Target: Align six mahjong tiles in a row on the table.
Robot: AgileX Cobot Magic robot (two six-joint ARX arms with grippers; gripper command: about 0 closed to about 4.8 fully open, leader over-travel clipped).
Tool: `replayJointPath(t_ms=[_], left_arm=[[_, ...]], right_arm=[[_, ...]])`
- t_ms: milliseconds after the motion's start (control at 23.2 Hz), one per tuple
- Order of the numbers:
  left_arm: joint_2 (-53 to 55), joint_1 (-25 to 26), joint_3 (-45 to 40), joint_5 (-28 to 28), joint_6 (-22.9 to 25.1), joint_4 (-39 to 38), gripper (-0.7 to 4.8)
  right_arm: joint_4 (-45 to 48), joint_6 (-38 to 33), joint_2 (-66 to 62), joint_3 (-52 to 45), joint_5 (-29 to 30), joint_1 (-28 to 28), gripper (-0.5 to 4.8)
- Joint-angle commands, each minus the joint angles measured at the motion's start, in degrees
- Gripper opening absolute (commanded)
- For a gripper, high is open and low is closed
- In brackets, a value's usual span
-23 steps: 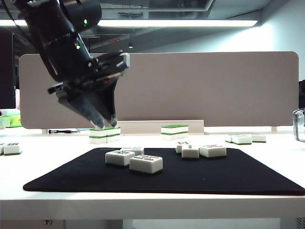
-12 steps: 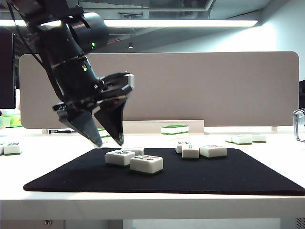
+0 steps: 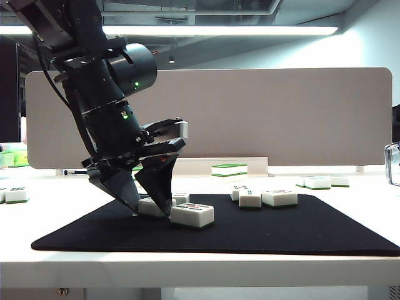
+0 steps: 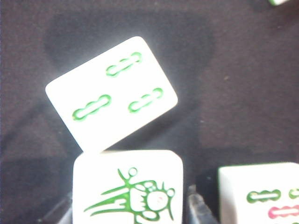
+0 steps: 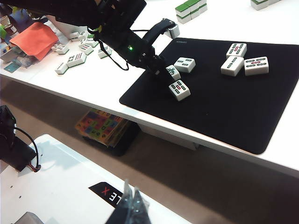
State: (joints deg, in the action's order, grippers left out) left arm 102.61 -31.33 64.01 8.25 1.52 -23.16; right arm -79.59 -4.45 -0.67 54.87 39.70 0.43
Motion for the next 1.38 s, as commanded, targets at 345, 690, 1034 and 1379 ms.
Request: replayJointPath(t_ms=[345,690,1034,1379], left_arm=[[0.6,-0.4,0.0,-18.0,7.8,-2.3,2.68],[0.6,-0.4,0.1,-24.1,8.1,-5.3,2.68],[0.6,-0.4,0.1,-32.9,7.8,-10.3,2.68],[-2.1,-0.4,0.1,-30.2,1.0,-16.8,2.68]], right_arm=[[0.5,0.2,0.7,0.2,0.3,0.0,-0.01],[0.5,0.2,0.7,0.2,0.2,0.0,-0.01],[0.5,0.2,0.7,0.2,-0.2,0.0,-0.01],[0.5,0.2,0.7,0.2,-0.1,0.0,-0.01]])
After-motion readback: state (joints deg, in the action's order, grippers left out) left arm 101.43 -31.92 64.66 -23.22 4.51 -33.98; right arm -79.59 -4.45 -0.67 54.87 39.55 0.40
